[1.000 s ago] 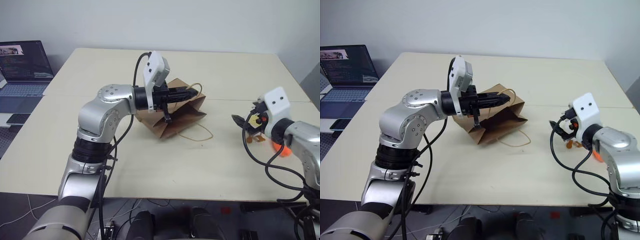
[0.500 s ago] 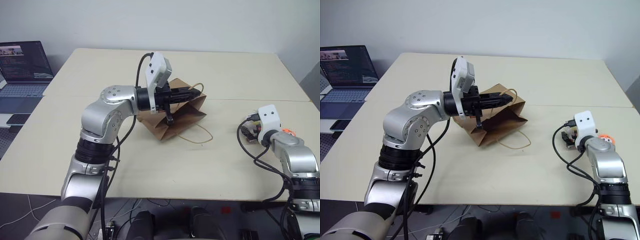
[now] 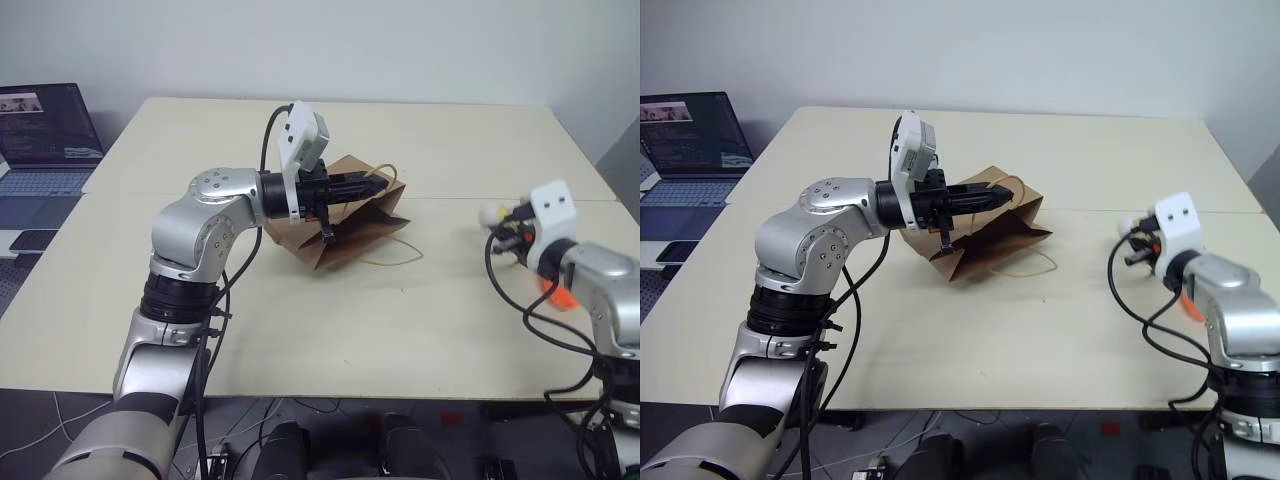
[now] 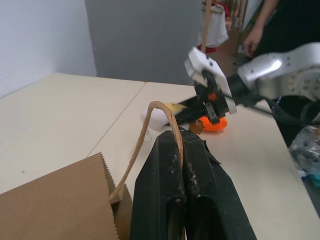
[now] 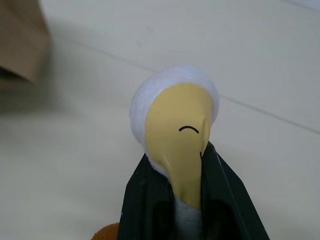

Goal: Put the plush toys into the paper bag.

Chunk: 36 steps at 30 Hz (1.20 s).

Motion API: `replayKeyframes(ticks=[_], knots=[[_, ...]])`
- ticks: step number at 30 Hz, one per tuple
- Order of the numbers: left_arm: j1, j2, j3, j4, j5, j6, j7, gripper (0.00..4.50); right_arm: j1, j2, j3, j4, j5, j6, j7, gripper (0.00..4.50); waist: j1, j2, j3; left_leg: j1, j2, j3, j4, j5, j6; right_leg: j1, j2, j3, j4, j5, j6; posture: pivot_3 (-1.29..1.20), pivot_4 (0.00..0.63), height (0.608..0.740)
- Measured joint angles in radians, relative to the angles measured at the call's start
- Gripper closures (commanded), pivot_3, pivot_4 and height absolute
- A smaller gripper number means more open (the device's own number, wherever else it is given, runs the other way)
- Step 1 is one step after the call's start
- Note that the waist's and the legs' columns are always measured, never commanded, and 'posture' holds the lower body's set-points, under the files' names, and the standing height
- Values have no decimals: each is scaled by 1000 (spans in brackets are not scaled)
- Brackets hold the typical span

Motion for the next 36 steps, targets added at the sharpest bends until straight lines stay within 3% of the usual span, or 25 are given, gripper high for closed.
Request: replayKeyframes(ticks=[6,16,23,29,36], knots=[[5,-12,0,3,-17,1,-15,4500,-158,193,-88,-58,134,247,-92,4365,9,0,0,-1,1,-3,0,0,0,0,0,0,1,0,0,0,150,740],[-30,-22,78,29,-90,29,0,4500,-32,368,-88,-175,175,339,-197,4365,10,0,0,-17,-1,-11,0,0,-1,-17,-3,-1,10,0,0,0,150,740],[-28,-20,76,32,-90,35,13,4500,14,284,-93,-303,273,344,-134,4365,9,0,0,-15,-3,-13,1,0,0,-16,-2,-4,14,0,0,0,150,740],[-25,-19,68,30,-92,51,9,4500,14,96,-134,-325,409,346,3,4365,10,0,0,-15,-6,-13,1,0,0,-15,-2,-4,11,0,0,0,150,740],[-25,-25,46,18,-104,62,-10,4500,6,141,-50,-299,480,364,-19,4365,3,0,0,-15,-5,-13,1,0,0,-15,-2,-4,11,0,0,0,150,740]])
